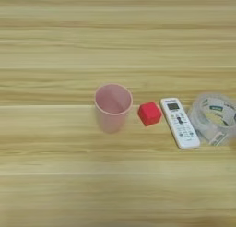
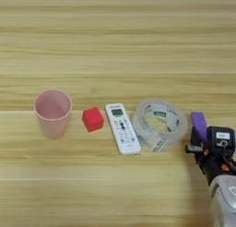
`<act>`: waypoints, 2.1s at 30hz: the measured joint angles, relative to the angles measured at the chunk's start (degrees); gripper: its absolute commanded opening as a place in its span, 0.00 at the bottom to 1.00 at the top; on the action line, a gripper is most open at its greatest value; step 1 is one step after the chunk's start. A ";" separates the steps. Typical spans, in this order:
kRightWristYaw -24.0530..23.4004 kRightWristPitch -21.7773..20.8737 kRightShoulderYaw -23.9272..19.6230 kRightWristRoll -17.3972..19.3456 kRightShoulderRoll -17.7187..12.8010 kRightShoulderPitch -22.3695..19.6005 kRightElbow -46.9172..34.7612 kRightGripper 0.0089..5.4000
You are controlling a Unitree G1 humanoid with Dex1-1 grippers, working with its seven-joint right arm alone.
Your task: Move the objects on the table
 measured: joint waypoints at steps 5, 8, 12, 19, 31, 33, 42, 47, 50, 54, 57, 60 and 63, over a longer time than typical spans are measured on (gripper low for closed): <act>0.03 0.01 0.57 -0.74 0.00 0.12 1.12 0.26; 0.05 0.07 1.12 -0.95 -0.01 0.15 1.11 0.26; 0.05 0.29 1.46 -1.88 -0.05 0.37 1.12 0.26; 0.05 1.44 2.09 -2.85 -0.24 0.74 1.55 0.26; 0.28 2.74 3.07 -4.12 -1.44 0.82 2.46 0.48; 0.31 2.73 3.13 -4.16 -1.53 0.76 2.47 0.53; 0.06 2.70 2.96 -4.12 -1.68 0.63 2.42 0.71; 0.05 2.75 2.95 -4.08 -1.67 0.59 2.21 0.79; 0.05 2.80 2.95 -4.03 -1.67 0.61 1.99 0.85; 0.01 3.05 2.94 -3.97 -1.65 0.67 1.62 0.90; -0.06 3.11 2.84 -3.97 -1.64 0.66 1.57 0.96; -0.17 3.26 2.44 -3.96 -1.64 0.65 1.50 1.00; -0.27 3.44 2.11 -3.95 -1.57 0.61 1.43 1.00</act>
